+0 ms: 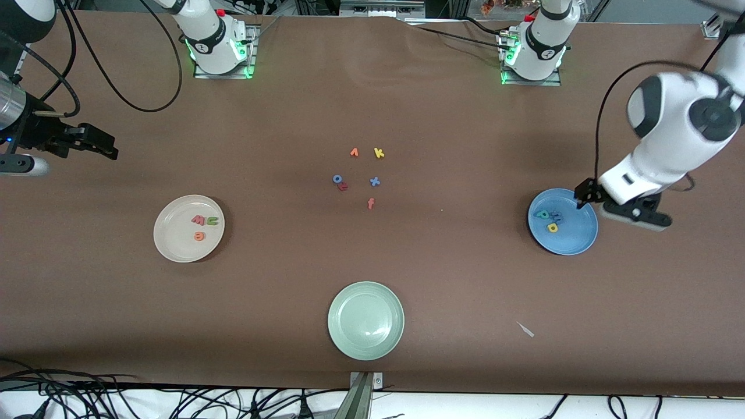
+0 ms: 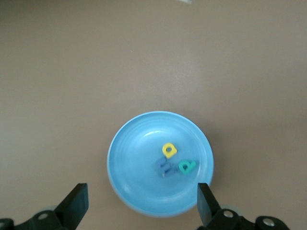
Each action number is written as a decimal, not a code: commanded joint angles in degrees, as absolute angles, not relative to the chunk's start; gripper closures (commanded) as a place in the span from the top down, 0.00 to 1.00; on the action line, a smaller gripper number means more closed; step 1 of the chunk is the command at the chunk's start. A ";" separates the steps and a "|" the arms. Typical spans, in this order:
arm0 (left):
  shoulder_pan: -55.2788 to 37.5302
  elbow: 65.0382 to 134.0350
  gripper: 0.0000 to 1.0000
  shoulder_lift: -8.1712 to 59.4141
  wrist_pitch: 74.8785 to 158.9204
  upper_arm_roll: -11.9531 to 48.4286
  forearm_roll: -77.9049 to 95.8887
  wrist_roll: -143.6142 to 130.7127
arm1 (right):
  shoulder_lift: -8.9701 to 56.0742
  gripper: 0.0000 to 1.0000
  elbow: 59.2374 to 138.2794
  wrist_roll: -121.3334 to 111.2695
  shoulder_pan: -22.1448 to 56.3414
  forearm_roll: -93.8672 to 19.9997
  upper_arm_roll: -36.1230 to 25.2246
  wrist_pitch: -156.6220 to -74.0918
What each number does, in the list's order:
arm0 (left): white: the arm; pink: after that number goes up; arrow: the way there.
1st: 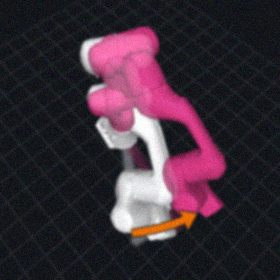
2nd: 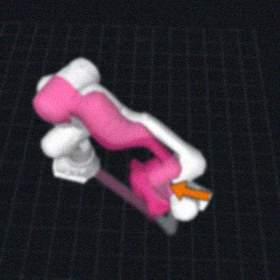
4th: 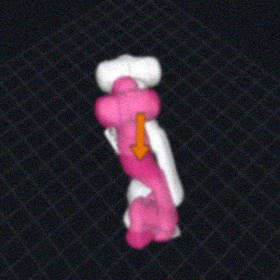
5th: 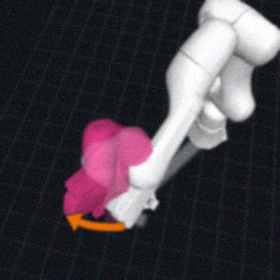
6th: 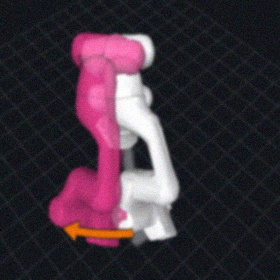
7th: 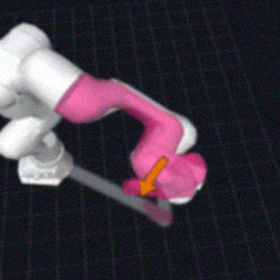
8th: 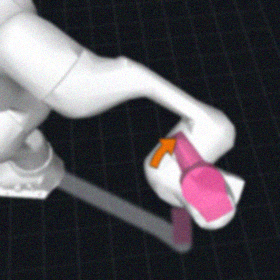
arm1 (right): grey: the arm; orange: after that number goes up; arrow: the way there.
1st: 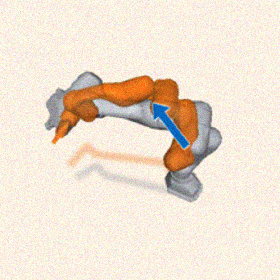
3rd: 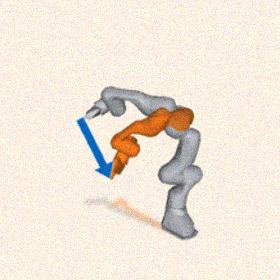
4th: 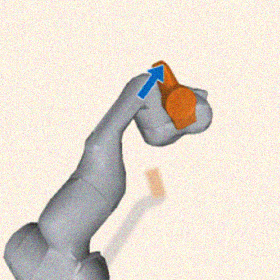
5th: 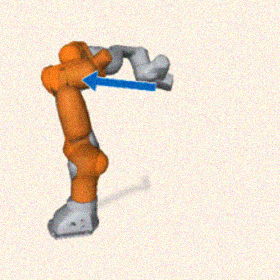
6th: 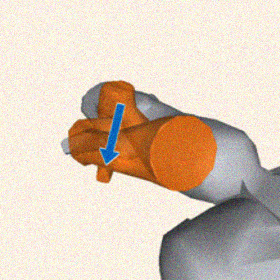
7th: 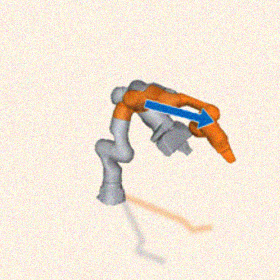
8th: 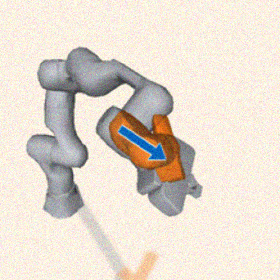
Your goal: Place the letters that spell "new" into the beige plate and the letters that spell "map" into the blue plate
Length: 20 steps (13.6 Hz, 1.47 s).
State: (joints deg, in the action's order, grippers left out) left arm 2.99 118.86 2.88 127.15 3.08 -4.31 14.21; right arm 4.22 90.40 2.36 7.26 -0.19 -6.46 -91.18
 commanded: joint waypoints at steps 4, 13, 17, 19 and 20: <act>2.72 121.20 1.00 -14.13 111.21 3.78 -5.10 12.92 | 4.04 1.00 90.35 2.90 6.94 -0.09 -6.15 -91.05; 1.49 101.36 1.00 -8.98 89.23 3.34 0.44 -4.66 | 4.04 1.00 90.35 2.90 6.94 -0.18 -6.15 -91.05; 2.20 96.77 1.00 -4.75 86.48 3.34 1.40 -4.57 | 4.04 1.00 90.35 2.90 6.94 -0.18 -6.15 -91.05; 2.37 96.68 1.00 -4.40 86.49 3.34 3.25 -4.75 | 4.04 1.00 90.35 2.90 6.94 -0.18 -6.15 -91.14; 2.55 96.77 1.00 -4.39 86.31 3.34 3.43 -4.66 | 4.04 1.00 90.35 2.90 6.94 -0.18 -6.15 -91.14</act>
State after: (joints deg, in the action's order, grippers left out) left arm 1.99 98.93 -5.24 88.44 3.24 1.67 -4.20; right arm 4.23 90.40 2.36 7.25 -0.19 -6.46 -91.19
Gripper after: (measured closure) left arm 0.000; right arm 0.000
